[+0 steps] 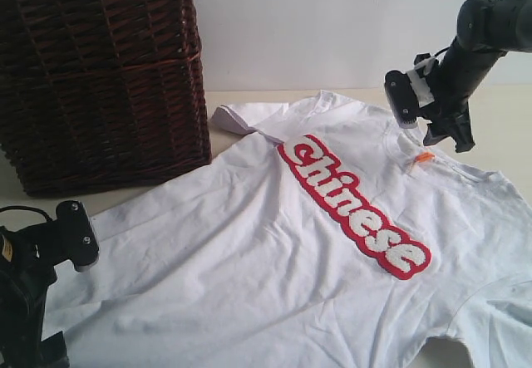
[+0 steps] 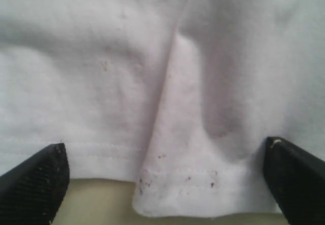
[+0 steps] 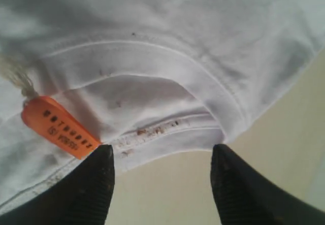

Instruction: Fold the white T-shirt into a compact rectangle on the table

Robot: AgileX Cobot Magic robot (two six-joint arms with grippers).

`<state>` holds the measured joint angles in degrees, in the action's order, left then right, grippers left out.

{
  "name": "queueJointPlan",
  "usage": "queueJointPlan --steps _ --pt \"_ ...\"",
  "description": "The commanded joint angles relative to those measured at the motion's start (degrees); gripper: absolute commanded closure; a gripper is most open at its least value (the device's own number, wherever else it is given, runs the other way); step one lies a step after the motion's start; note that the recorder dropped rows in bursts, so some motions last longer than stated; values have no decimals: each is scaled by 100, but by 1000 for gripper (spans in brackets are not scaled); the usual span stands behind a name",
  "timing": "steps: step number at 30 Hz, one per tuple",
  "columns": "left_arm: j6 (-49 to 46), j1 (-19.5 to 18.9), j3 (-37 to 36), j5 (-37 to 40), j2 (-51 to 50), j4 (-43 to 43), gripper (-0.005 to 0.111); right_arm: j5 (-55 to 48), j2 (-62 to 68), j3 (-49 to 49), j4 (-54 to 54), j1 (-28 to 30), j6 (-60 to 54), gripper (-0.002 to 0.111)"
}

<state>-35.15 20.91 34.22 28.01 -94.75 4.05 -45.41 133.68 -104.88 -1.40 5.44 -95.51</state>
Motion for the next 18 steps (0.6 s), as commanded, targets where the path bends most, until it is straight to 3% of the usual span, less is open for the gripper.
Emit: queueJointPlan --steps 1,8,18 --pt "-60 -34 -86 -330 -189 312 2 -333 47 -23 -463 -12 270 53" --pt "-60 -34 -86 -341 -189 312 2 -471 -163 -23 209 -12 625 53" --pt "-60 -34 -86 -341 -189 312 2 -1358 -516 -23 1436 -12 2694 53"
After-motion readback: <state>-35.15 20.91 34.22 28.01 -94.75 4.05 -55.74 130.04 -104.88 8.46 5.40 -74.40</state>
